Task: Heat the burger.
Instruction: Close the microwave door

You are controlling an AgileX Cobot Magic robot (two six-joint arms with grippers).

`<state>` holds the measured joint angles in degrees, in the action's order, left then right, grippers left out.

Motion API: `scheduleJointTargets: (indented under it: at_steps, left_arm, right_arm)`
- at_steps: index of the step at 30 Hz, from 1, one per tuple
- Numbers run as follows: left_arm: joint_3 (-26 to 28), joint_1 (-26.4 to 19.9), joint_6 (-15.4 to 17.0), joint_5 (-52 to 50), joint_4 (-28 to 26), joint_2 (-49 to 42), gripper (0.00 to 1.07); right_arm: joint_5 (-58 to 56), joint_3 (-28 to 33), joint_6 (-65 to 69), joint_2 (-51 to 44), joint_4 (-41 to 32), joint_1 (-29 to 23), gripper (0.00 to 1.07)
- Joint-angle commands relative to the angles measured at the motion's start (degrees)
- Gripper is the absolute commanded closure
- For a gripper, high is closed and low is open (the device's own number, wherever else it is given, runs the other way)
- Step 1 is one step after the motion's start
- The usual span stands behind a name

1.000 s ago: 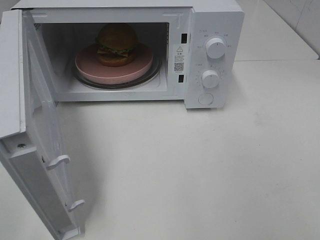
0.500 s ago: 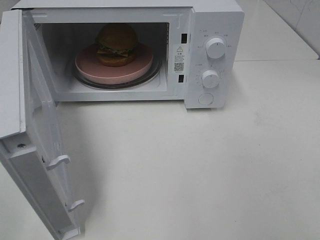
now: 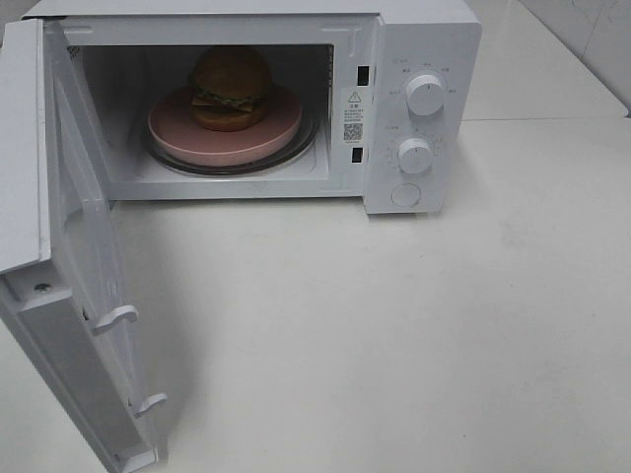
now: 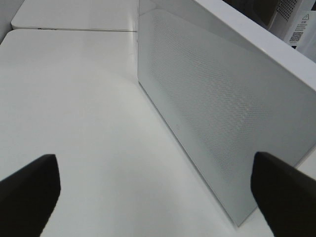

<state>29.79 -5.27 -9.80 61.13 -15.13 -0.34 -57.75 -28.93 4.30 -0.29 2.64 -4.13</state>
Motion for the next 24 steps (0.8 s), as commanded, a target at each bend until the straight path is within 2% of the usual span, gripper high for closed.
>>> scheduleJointTargets:
  at_steps: [1, 24]
  left_arm:
    - [-0.1, -0.1, 0.2, 0.3, -0.3, -1.0, 0.09]
    - [-0.1, -0.1, 0.2, 0.3, -0.3, -1.0, 0.09]
  right_arm:
    - [0.9, 0.2, -0.6, -1.5, -0.2, 0.2, 0.31]
    - [0.9, 0.2, -0.6, -1.5, -0.2, 0.2, 0.31]
